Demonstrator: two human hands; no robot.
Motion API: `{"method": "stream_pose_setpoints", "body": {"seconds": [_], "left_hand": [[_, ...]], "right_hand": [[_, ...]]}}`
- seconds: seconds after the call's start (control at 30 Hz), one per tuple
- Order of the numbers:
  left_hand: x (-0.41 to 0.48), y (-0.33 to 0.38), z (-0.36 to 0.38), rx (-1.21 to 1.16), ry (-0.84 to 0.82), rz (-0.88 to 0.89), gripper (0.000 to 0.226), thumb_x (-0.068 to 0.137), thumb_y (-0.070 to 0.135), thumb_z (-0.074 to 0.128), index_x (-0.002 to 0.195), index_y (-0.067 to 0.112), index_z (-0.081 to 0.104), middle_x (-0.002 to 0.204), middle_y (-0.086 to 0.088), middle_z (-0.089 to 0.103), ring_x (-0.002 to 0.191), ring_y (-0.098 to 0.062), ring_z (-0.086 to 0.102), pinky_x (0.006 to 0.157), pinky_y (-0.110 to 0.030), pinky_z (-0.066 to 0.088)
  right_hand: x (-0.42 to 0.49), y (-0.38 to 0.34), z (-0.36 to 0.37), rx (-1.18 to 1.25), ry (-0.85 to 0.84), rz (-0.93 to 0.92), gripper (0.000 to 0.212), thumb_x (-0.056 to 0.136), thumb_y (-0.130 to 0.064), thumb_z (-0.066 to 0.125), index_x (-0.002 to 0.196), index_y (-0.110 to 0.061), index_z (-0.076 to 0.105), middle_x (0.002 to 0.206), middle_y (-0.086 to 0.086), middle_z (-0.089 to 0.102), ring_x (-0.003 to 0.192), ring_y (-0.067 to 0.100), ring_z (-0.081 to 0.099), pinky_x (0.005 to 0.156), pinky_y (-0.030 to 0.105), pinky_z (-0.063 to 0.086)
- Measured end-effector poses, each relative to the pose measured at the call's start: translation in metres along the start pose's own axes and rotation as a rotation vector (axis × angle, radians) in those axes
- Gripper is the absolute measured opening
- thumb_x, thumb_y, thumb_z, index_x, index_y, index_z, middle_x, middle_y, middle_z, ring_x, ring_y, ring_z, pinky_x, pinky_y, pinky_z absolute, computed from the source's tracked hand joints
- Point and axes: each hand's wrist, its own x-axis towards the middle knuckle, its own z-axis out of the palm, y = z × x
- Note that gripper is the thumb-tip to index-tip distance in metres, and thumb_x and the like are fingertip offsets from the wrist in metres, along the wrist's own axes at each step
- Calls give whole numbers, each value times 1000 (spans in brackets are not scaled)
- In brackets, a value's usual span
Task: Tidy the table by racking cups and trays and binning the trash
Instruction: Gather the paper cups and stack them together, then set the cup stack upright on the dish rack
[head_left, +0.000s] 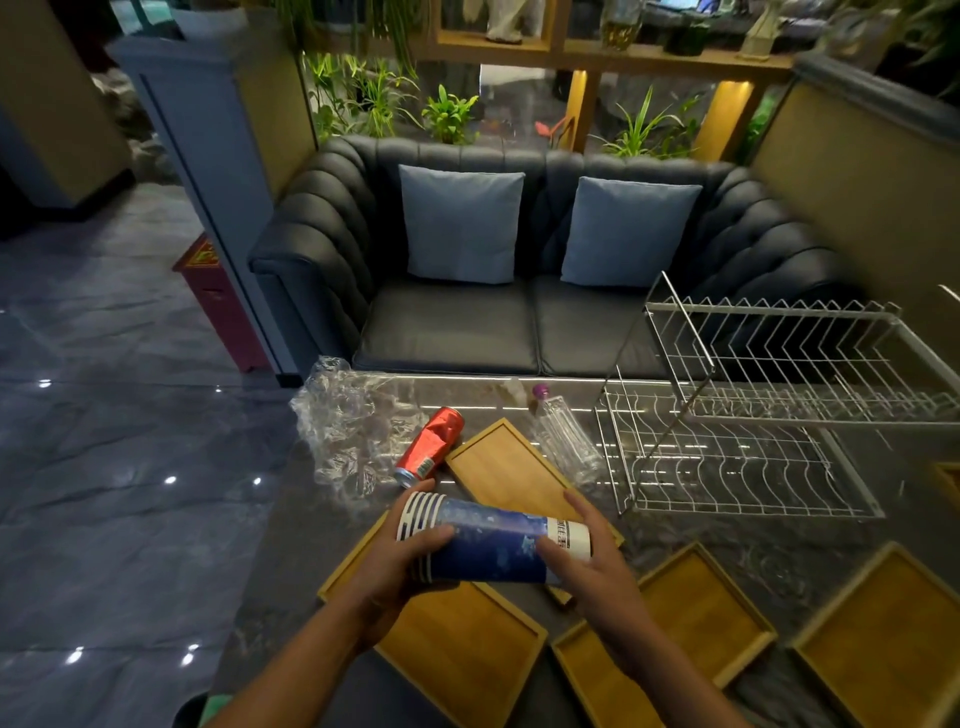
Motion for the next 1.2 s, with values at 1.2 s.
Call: {"method": "stream_pose_setpoints", "body": {"seconds": [1.2], "left_hand": [[208, -104, 96, 1571, 401, 243, 70, 91, 70, 20, 152, 37, 20, 166, -12, 10, 152, -37, 0, 121, -60, 3]], "right_hand": [[73, -228, -199, 206, 389, -564, 48, 79, -24, 73, 123, -19, 55, 125, 8, 68, 113, 23, 68, 93, 51, 55]]}}
